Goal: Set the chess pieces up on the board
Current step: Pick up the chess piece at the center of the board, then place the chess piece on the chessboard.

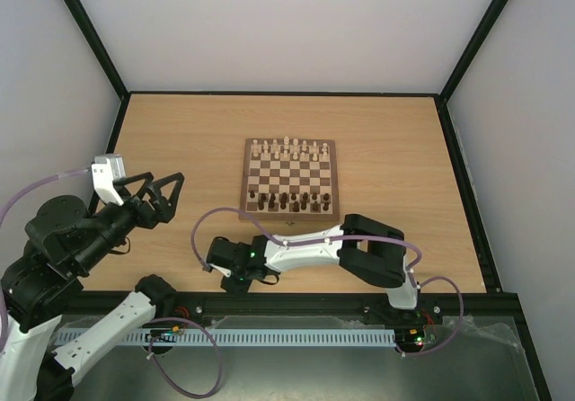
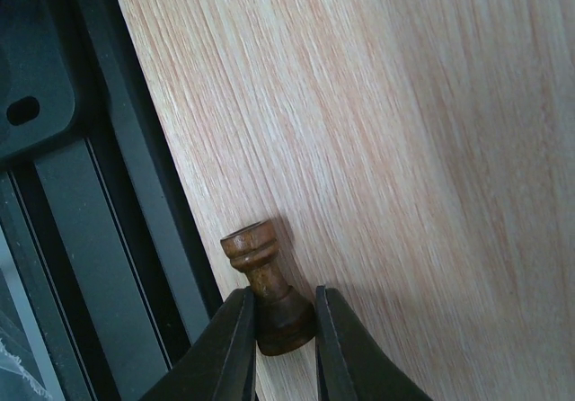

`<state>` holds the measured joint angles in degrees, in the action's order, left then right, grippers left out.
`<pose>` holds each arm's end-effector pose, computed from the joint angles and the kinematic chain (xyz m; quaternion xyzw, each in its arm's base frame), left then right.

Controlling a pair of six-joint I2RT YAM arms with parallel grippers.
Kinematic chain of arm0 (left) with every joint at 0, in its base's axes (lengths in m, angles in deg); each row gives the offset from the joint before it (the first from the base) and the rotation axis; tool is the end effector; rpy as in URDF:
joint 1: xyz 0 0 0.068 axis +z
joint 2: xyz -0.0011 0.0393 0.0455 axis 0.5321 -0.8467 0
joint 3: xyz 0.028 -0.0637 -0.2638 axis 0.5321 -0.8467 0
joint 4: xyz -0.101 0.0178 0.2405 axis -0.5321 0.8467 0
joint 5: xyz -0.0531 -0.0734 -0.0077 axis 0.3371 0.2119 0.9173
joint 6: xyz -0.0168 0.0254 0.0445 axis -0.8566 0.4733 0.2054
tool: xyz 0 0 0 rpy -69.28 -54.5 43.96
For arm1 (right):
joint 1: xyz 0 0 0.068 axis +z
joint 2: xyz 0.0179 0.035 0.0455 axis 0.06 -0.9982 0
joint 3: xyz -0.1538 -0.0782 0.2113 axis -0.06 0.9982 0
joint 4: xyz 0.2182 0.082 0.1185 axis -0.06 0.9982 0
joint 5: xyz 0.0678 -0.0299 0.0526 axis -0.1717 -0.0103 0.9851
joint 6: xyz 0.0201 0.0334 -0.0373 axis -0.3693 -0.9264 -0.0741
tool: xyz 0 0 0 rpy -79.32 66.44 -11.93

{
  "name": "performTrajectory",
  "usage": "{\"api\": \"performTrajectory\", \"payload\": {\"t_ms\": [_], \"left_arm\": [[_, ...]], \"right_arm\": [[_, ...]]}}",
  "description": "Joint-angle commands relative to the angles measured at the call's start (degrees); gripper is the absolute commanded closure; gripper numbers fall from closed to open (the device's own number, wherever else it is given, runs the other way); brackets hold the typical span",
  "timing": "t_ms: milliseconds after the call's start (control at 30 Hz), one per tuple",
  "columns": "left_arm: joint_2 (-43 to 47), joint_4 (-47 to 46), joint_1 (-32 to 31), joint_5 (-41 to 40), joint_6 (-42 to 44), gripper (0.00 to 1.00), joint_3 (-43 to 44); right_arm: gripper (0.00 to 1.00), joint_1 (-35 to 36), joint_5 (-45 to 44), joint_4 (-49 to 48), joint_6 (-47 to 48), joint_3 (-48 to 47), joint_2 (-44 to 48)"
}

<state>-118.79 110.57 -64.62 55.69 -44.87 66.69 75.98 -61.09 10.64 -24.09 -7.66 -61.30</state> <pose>0.0395 -0.0229 0.4455 -0.0129 0.7438 -0.3363 0.5776 0.0752 0.4137 0.1556 -0.5504 0.7764 0.2349 0.1977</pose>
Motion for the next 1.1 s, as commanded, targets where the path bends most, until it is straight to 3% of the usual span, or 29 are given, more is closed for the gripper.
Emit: {"api": "performTrajectory", "payload": {"t_ms": [0, 500, 867, 1067], "left_arm": [[-0.97, -2.20, -0.09, 1.19, -0.02, 0.01, -1.19], [-9.58, -5.27, -0.09, 6.70, 0.33, 0.01, -2.75], [-10.69, -4.13, 0.07, 28.14, -3.09, 0.01, -14.07], [-8.85, -9.90, 0.69, 42.91, -4.44, 0.03, -25.24]], "right_arm": [[0.89, -0.10, -1.97, 1.85, -2.00, 5.16, 2.32], [0.89, -8.07, -6.34, -3.90, -10.92, 21.46, 17.35], [0.86, -9.02, -2.79, -3.49, -12.80, 29.96, 40.52], [0.85, -9.03, -0.74, -1.63, -12.44, 29.74, 48.24]]}}
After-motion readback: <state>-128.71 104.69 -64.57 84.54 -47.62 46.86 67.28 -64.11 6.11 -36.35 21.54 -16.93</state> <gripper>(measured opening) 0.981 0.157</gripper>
